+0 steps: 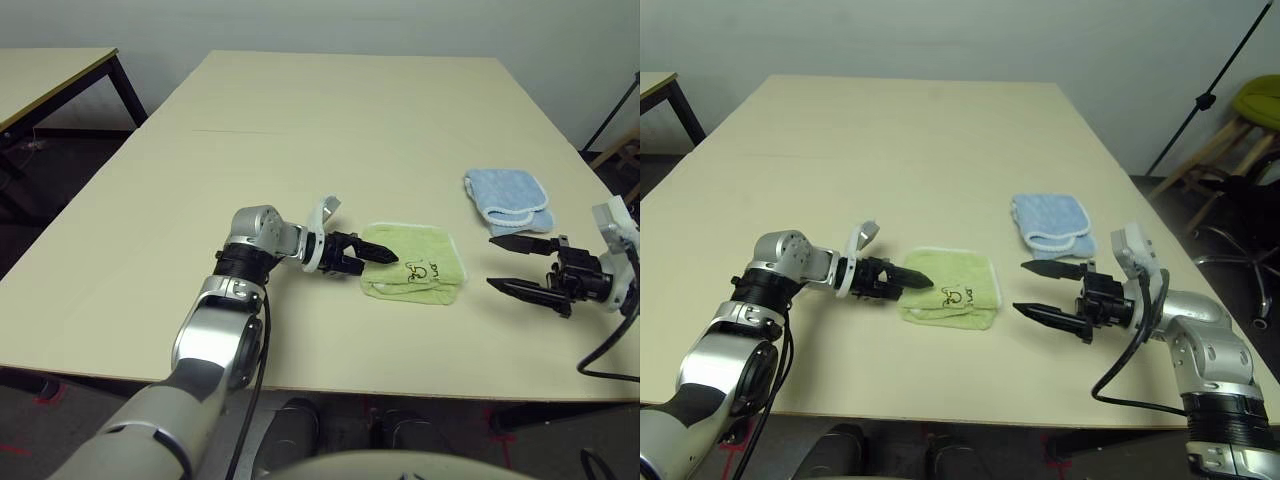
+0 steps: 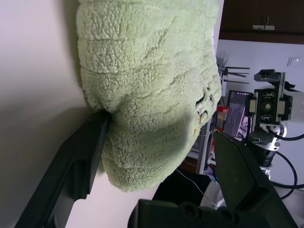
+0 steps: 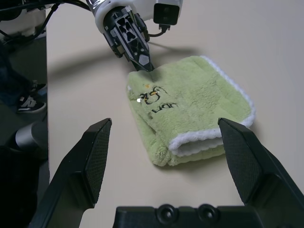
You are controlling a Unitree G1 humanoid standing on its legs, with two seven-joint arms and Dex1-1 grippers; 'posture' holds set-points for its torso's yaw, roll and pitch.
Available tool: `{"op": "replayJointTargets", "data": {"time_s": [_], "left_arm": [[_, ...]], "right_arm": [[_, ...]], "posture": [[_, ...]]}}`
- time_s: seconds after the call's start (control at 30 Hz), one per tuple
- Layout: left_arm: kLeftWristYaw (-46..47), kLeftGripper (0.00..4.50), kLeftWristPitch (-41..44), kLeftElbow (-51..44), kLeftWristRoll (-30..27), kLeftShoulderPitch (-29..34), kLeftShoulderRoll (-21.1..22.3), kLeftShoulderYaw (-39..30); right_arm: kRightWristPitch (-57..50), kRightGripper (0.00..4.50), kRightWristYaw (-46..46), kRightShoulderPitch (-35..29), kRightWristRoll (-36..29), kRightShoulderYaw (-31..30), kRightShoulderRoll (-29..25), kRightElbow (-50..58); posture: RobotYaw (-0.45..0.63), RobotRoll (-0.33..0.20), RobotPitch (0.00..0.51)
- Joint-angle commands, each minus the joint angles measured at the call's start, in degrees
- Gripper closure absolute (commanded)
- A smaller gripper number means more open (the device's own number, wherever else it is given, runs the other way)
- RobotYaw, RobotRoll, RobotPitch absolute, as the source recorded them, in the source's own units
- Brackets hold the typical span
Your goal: Fold the towel and set it aside.
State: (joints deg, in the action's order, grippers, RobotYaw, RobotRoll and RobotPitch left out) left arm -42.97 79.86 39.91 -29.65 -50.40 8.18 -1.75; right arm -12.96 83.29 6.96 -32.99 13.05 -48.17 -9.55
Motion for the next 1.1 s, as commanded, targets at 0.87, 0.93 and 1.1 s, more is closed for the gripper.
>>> {"op": "replayJointTargets", "data": {"time_s": [0.87,0.93,1.1], "left_arm": [[3.5,4.47,-1.4,4.0,-0.4,-0.3,-3.3,-4.6],[4.1,4.47,-1.1,3.3,-0.9,0.0,-3.4,-6.0],[6.0,4.47,0.1,0.3,-3.5,-0.3,-2.7,-11.2]], "right_arm": [[6.0,0.00,1.7,-1.2,2.6,0.0,-1.2,-2.7],[6.3,0.00,1.6,-0.9,2.7,-0.2,-1.1,-3.2],[6.6,0.00,1.3,0.1,3.3,-0.8,-0.8,-4.2]], "posture": [[-0.01,0.000,0.046],[0.00,0.000,0.046],[0.01,0.000,0.050]]}}
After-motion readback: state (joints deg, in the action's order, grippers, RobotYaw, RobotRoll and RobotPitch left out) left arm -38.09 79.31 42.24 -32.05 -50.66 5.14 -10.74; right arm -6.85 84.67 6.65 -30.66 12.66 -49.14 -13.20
